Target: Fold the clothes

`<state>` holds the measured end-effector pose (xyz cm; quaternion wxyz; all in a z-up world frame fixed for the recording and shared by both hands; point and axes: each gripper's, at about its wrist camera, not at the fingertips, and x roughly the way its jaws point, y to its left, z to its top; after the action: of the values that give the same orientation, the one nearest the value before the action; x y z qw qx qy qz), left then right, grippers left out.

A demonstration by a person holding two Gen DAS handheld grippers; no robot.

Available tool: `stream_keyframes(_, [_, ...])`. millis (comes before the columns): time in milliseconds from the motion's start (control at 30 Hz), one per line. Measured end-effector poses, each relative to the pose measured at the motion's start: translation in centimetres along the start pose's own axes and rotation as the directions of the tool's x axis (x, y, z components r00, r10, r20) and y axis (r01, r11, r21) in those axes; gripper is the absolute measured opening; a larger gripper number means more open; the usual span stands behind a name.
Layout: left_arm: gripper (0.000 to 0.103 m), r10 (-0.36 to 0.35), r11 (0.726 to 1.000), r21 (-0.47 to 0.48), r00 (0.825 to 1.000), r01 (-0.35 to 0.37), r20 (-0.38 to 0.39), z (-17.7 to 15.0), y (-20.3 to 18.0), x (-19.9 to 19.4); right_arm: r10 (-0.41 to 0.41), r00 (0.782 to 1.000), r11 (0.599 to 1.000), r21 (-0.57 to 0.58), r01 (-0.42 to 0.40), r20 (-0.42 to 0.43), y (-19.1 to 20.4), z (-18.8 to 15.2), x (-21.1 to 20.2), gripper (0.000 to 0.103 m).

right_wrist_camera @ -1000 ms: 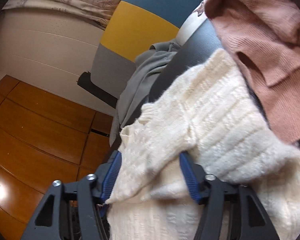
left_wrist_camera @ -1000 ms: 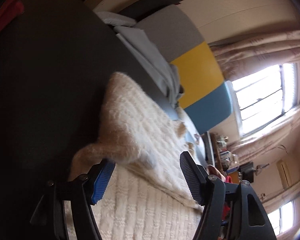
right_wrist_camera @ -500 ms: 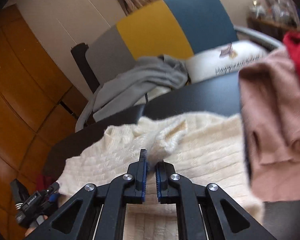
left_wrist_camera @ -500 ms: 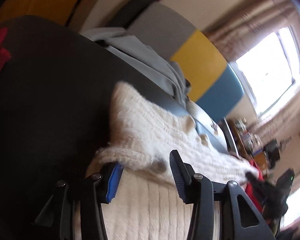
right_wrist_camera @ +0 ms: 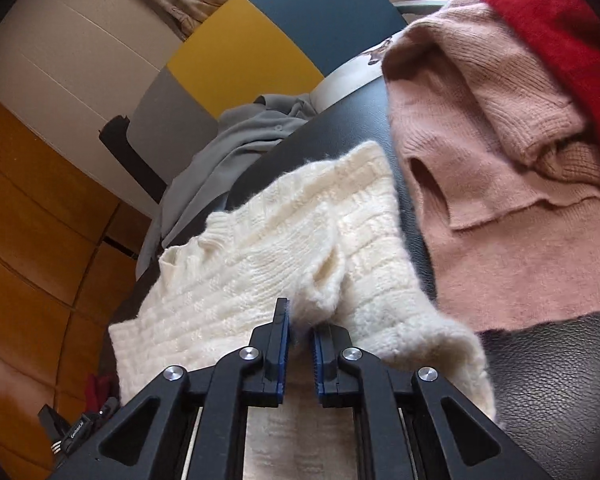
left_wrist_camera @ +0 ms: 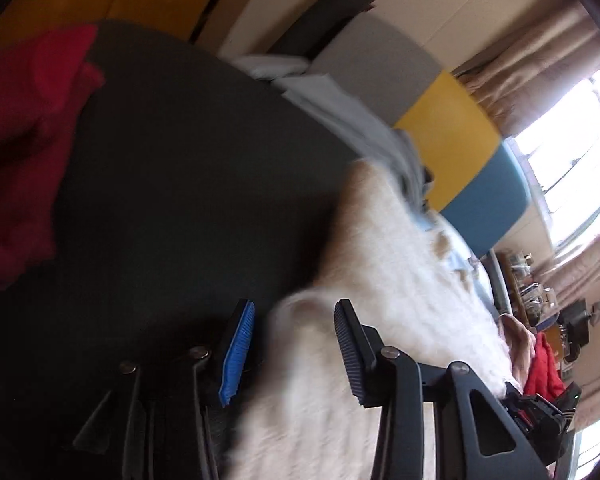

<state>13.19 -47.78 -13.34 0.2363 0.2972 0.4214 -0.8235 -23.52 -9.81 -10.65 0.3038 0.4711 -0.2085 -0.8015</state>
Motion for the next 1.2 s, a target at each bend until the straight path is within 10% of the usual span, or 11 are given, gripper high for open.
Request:
stream_keyframes(300, [0.053, -0.087, 0.963, 0.262, 0.992, 0.06, 0.093, 1.9, -6.6, -3.0, -0.056, 0.988, 0.974, -0.209, 0.086, 0.147, 5.1, 0.7, -4.3, 0.05])
stream_keyframes(500, [0.054, -0.025, 0.93, 0.366, 1.0, 0.024, -0.003, 2.2, -11.5, 4.1, -0.088, 0.996, 0.881, -0.464, 0.089, 0.024, 11.3, 0.3, 1.3, 0.07])
stream_keyframes(667, [0.054, 0.02, 0.914, 0.406, 1.0, -0.011, -0.019, -1.4, -9.1, 5.5, -0.208, 0.977, 0.784, -0.591, 0.188, 0.034, 7.4, -2.5, 2.9, 0.07])
stream_keyframes(933, [0.054, -0.119, 0.956, 0.263, 0.991, 0.129, -0.053, -0.7, -6.4, 2.0, -0.209, 0.977, 0.772, -0.607, 0.189, 0.039, 7.0, -2.5, 2.8, 0.072])
stream_keyframes(1200, [0.056, -0.177, 0.92, 0.338, 0.979, 0.2, -0.098, 3.8, -9.9, 5.2, -0.227, 0.971, 0.756, -0.616, 0.222, 0.071, 7.5, -2.5, 3.3, 0.073])
